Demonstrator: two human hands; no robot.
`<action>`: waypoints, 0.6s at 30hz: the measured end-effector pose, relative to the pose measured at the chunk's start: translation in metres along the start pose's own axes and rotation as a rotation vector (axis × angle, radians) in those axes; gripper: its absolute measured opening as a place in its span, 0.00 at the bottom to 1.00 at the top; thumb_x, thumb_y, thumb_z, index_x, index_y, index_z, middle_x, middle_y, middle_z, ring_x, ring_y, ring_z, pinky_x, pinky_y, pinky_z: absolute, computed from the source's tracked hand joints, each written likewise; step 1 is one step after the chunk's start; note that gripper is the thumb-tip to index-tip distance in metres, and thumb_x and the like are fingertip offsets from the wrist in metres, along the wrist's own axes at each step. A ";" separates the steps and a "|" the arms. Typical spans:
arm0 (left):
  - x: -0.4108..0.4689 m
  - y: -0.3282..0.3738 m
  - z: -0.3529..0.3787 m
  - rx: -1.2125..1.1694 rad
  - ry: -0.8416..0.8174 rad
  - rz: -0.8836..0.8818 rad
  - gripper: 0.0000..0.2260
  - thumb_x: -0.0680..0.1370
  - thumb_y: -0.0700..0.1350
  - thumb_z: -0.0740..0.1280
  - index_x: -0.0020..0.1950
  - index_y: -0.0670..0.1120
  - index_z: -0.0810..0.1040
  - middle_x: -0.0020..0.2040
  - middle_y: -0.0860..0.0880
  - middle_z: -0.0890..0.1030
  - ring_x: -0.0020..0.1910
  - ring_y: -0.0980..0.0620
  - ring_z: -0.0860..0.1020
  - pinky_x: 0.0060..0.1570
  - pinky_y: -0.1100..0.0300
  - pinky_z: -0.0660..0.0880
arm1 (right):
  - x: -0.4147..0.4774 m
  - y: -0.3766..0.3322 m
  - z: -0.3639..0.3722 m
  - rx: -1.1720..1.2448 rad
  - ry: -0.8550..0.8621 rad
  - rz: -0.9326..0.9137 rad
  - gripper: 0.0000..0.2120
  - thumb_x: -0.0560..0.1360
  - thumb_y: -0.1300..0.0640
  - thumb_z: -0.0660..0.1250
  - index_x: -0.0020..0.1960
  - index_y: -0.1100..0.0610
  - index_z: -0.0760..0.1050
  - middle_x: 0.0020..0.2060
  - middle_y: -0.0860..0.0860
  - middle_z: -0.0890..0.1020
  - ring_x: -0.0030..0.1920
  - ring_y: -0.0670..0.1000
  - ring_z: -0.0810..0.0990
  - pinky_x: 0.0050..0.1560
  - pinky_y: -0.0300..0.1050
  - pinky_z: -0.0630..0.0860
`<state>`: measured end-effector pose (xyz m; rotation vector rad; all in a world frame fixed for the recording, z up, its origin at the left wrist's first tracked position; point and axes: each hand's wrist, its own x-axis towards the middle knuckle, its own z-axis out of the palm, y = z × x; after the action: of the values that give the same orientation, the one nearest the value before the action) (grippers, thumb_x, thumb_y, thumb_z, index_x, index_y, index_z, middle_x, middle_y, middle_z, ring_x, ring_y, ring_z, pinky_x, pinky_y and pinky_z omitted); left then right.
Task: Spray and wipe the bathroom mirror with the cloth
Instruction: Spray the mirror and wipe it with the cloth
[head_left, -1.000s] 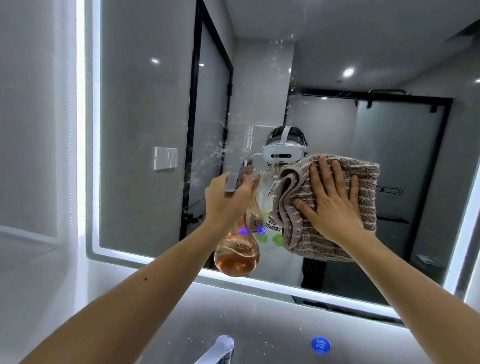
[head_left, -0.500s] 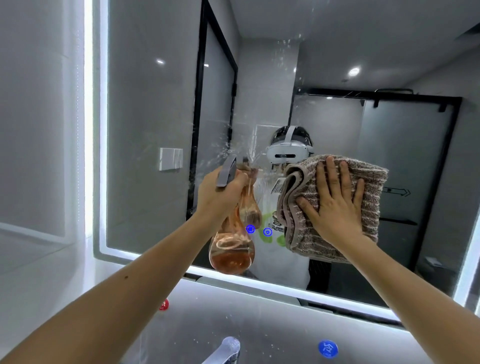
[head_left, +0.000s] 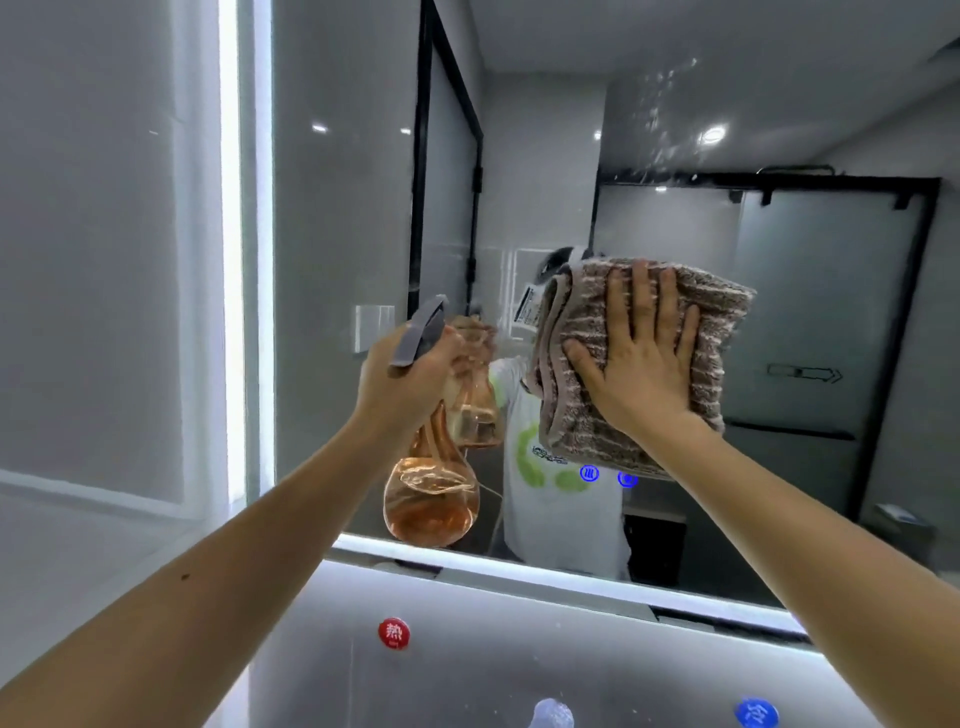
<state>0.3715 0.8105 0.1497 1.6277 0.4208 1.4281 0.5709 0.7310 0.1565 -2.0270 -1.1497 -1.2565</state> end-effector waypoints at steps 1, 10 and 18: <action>0.002 0.002 -0.005 -0.010 -0.009 0.005 0.07 0.76 0.44 0.64 0.39 0.45 0.76 0.40 0.41 0.76 0.40 0.46 0.74 0.42 0.52 0.72 | 0.003 -0.008 0.002 0.003 0.002 0.009 0.37 0.73 0.37 0.47 0.75 0.53 0.39 0.75 0.51 0.40 0.73 0.53 0.35 0.67 0.51 0.28; -0.005 0.006 -0.003 -0.040 -0.075 0.000 0.06 0.76 0.43 0.64 0.39 0.48 0.77 0.35 0.47 0.79 0.37 0.51 0.77 0.40 0.55 0.75 | -0.014 -0.017 0.012 -0.028 -0.026 -0.112 0.32 0.76 0.40 0.44 0.74 0.52 0.36 0.74 0.49 0.37 0.70 0.48 0.29 0.65 0.44 0.22; -0.020 -0.001 0.019 -0.025 -0.087 -0.100 0.08 0.73 0.46 0.66 0.42 0.42 0.79 0.38 0.45 0.80 0.38 0.48 0.76 0.41 0.54 0.71 | -0.093 0.013 0.037 -0.076 -0.078 -0.268 0.29 0.76 0.45 0.49 0.74 0.54 0.50 0.73 0.48 0.54 0.74 0.48 0.37 0.72 0.51 0.40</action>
<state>0.3841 0.7885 0.1384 1.6196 0.4273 1.2785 0.5793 0.7151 0.0575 -2.0435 -1.4706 -1.3754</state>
